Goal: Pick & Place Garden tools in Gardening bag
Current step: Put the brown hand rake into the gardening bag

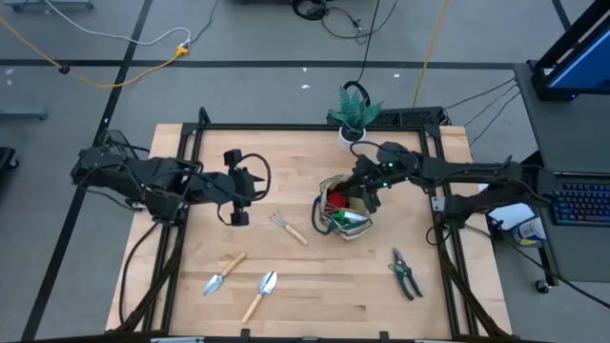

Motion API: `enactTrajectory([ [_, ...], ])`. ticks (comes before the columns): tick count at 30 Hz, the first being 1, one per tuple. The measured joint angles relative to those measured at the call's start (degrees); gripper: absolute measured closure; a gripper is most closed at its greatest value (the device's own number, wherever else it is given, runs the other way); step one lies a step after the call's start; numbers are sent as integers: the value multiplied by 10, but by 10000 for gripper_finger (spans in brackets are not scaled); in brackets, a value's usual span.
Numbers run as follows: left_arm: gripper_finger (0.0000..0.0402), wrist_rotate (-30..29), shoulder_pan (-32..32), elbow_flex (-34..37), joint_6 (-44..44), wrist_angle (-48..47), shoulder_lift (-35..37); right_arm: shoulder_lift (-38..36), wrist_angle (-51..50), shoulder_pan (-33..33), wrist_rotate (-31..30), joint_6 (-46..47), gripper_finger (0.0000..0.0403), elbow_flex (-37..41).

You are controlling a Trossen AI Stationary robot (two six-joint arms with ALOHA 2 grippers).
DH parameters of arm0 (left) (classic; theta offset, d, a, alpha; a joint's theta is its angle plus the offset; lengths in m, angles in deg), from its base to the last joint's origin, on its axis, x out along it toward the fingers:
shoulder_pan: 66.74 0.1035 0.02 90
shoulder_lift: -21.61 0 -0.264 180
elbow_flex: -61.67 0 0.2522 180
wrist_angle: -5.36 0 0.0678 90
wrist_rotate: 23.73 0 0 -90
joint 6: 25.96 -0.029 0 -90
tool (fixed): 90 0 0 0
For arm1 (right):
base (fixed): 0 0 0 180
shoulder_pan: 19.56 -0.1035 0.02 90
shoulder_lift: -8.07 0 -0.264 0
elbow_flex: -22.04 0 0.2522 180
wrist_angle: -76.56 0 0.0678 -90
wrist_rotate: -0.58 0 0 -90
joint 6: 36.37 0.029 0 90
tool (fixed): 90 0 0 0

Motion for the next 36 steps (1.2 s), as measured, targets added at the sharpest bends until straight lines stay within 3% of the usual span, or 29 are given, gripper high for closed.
enactTrajectory([
  [15,270,-15,-39,3,49,-53,0,-139,-9,-27,3,10,303,0],
  [22,270,-14,-65,77,49,-30,0,-168,-5,-28,1,-12,311,0],
  [25,270,-8,-70,128,42,26,0,-171,-5,-28,1,-53,316,0],
  [30,270,73,-68,201,8,150,0,-171,0,-28,1,-64,318,0],
  [36,270,145,-41,270,-27,302,0,-170,-1,-28,0,-78,277,0],
])
